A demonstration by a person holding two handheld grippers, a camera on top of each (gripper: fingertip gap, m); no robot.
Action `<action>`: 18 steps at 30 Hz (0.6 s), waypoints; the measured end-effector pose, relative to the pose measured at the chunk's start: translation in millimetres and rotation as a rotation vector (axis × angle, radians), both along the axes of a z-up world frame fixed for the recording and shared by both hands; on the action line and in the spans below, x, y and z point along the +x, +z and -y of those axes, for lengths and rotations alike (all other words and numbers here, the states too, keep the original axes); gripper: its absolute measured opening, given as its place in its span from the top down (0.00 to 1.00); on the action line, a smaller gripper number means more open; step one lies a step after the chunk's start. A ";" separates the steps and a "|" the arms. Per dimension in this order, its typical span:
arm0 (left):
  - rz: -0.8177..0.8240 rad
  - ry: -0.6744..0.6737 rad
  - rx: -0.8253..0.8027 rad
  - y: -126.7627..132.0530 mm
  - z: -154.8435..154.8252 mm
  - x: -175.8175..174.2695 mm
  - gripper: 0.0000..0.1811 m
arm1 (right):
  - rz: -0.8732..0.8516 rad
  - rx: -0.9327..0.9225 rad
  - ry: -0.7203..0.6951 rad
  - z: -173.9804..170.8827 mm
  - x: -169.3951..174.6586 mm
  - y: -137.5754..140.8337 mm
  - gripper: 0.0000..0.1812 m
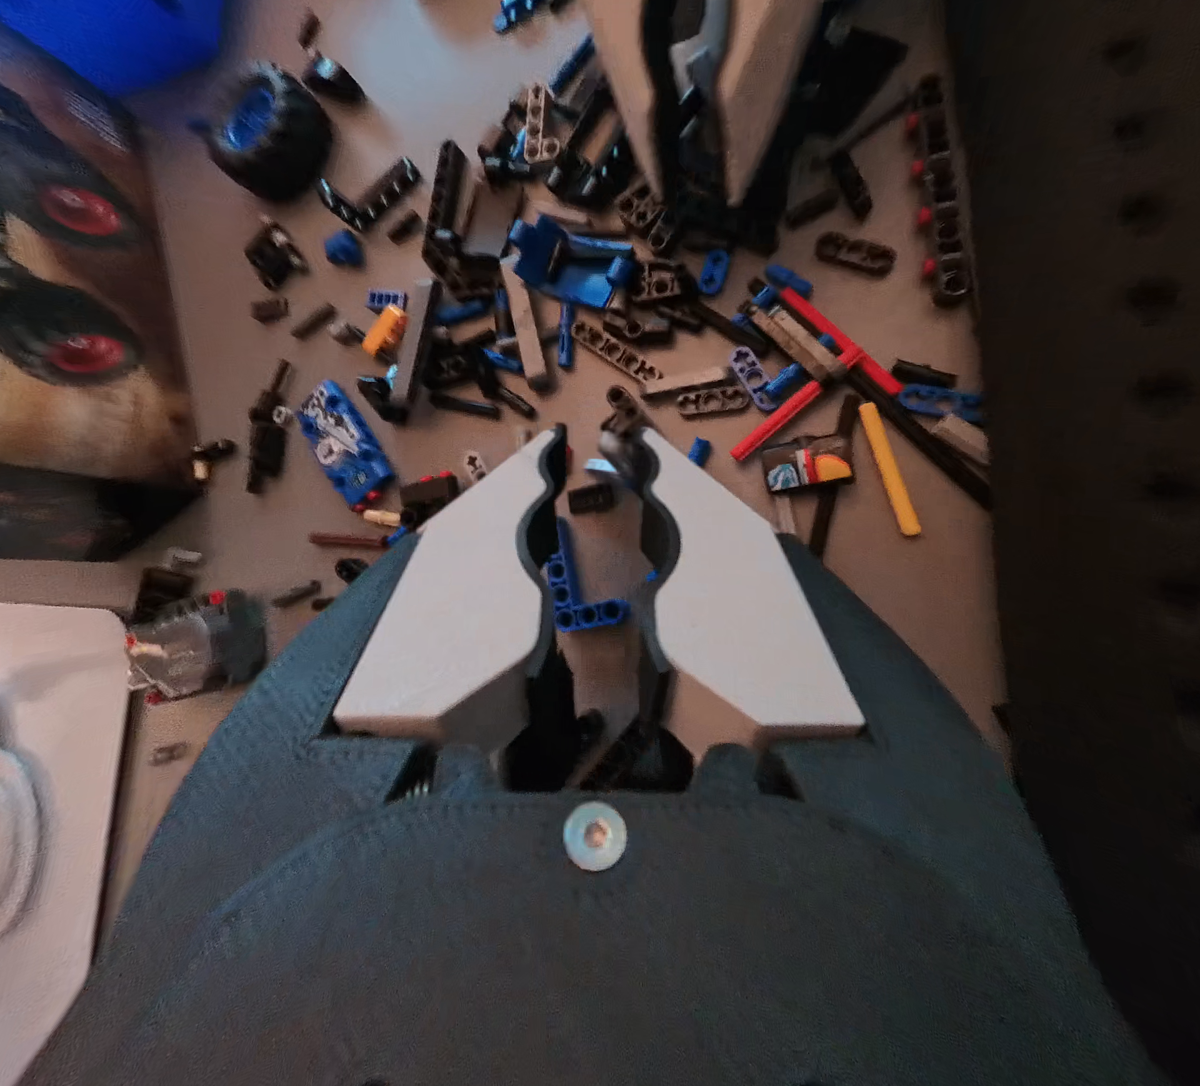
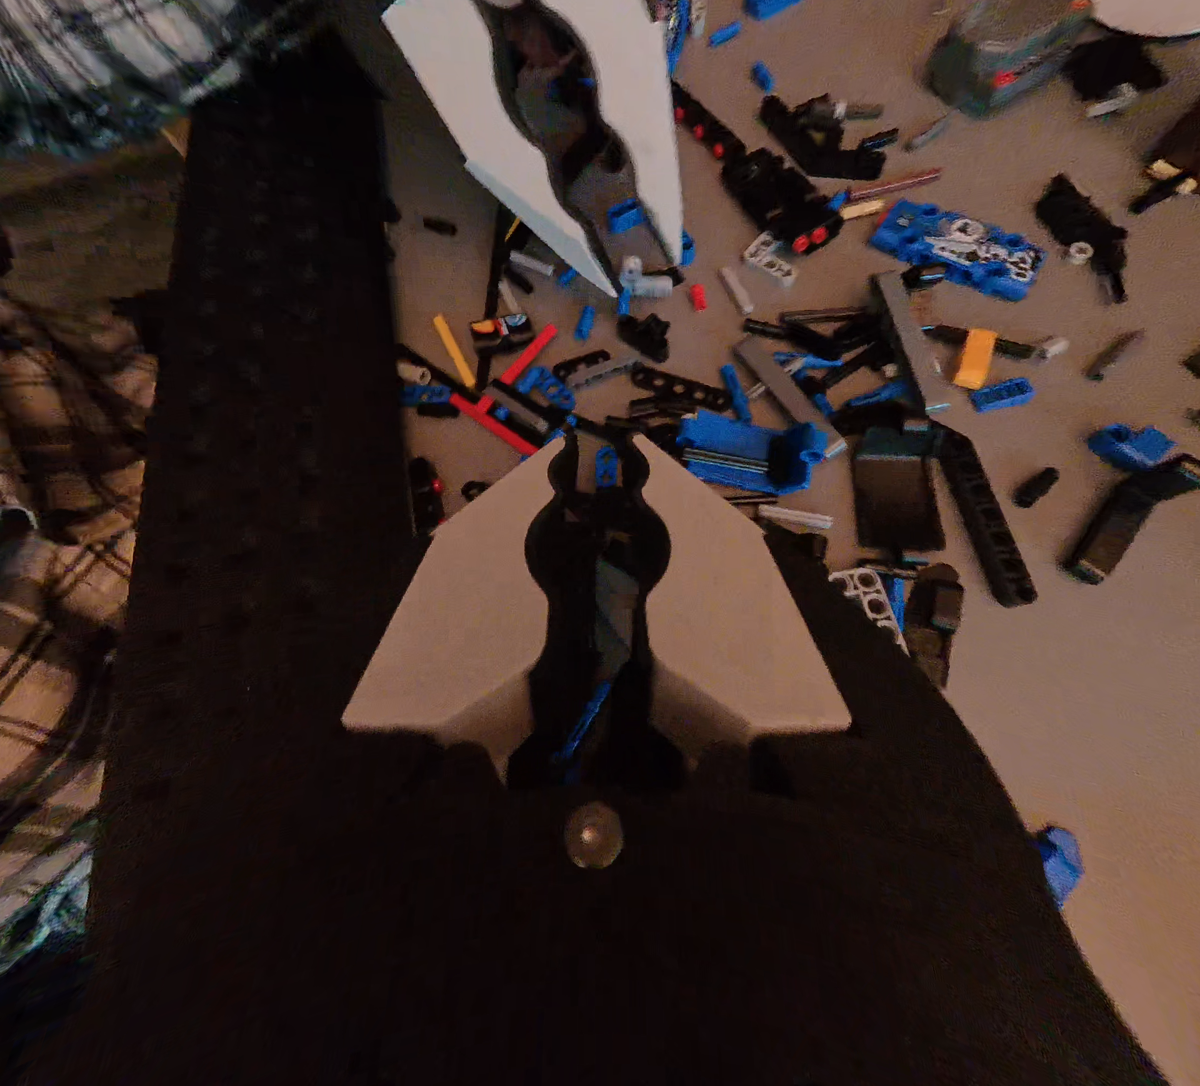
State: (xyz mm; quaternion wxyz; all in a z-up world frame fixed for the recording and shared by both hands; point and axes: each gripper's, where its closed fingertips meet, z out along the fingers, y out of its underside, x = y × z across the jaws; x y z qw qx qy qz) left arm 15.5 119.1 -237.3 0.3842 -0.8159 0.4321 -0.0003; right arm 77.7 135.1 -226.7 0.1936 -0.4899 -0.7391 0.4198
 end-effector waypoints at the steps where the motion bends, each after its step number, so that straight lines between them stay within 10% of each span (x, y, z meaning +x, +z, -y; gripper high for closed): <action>1: -0.011 0.014 -0.013 -4.3 -0.6 -3.3 0.88 | 0.011 0.039 0.028 5.1 1.0 -3.7 0.93; 18: 0.059 -0.104 -0.204 -16.0 23.1 58.1 0.91 | 0.099 0.242 0.114 22.8 -5.8 -31.0 0.97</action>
